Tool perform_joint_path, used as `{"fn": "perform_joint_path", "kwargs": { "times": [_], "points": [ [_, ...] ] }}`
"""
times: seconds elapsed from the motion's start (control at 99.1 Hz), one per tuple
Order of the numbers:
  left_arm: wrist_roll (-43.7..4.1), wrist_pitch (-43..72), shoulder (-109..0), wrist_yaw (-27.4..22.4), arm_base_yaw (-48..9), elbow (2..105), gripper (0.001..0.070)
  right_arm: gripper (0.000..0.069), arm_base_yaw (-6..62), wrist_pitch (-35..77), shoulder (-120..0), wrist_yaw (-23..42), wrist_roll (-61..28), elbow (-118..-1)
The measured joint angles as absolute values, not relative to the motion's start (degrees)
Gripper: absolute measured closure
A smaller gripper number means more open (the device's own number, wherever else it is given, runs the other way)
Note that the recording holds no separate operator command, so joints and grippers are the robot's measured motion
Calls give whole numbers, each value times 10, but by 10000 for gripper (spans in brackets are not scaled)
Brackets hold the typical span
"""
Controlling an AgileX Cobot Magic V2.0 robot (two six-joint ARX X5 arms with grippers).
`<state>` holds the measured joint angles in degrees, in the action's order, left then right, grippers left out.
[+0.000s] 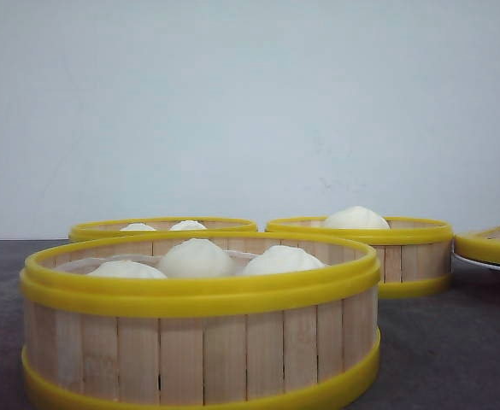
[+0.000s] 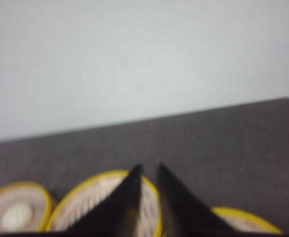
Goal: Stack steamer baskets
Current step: 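Lower the left gripper to the rim of a bun-filled steamer basket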
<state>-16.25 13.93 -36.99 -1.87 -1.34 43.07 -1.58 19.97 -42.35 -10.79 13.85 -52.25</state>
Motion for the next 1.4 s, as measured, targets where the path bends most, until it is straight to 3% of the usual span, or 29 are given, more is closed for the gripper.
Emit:
{"fn": "perform_joint_path", "kwargs": {
  "times": [0.121,0.232,0.525,0.847,1.241,1.311,1.402],
  "points": [
    [-144,142,-431,-24,-29,448,369,324,-10,215,-458,-128,133,-526],
    [-131,142,-492,-29,-51,468,362,253,-3,214,-463,-137,133,-526],
    [-98,197,-726,-29,-107,608,360,238,5,194,-462,-139,133,-526],
    [-86,345,-980,-29,-112,809,360,238,24,194,-462,-139,133,-526],
    [-86,412,-1110,-22,-112,858,361,238,24,194,-462,-139,128,-526],
    [-86,411,-1110,-14,-112,858,391,238,24,194,-462,-139,125,-526],
    [-86,408,-1110,-13,-112,858,487,238,24,194,-462,-139,122,-526]
  ]
}}
